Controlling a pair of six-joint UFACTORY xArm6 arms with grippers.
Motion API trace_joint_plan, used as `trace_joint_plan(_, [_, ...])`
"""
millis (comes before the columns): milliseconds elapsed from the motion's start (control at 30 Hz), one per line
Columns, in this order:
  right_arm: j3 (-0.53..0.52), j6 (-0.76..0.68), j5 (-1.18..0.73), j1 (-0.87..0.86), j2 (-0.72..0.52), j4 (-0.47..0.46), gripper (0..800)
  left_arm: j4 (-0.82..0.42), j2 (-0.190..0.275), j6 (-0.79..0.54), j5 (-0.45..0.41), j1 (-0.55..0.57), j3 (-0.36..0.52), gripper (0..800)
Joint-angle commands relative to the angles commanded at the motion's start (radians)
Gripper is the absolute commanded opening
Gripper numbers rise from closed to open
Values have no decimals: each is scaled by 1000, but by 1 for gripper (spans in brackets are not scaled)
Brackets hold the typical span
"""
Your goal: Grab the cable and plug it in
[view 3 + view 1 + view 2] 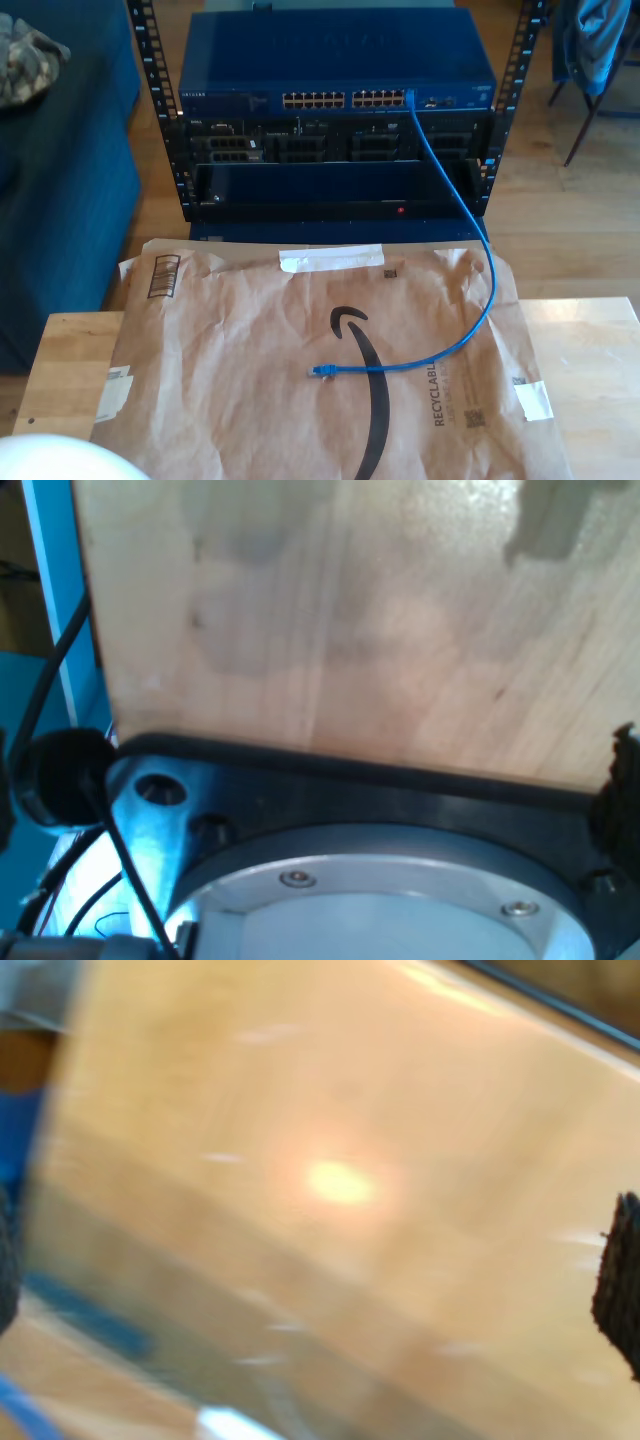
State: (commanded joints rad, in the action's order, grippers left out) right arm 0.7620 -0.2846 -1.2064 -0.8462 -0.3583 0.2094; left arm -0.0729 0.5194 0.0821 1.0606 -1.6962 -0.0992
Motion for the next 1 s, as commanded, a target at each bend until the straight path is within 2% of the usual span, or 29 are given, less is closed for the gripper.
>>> trace_joint_plan(133, [-51, 3, -106, -133, -72, -77, 798, 0, 0, 0, 0, 0, 0, 800])
trace_joint_plan(333, [-101, 2, -137, -244, -107, -157, 798, 0, 0, 0, 0, 0, 0, 800])
trace_joint_plan(500, [-193, 15, -143, -315, -129, -249, 798, 0, 0, -2, 0, -2, 0, 800])
trace_joint_plan(733, [-331, 55, -137, -356, -170, -258, 798, 0, 2, 0, -3, 0, 0, 800])
trace_joint_plan(1000, [-428, 64, -80, -404, -181, -276, 796, 0, 0, 0, -3, -2, 0, 799])
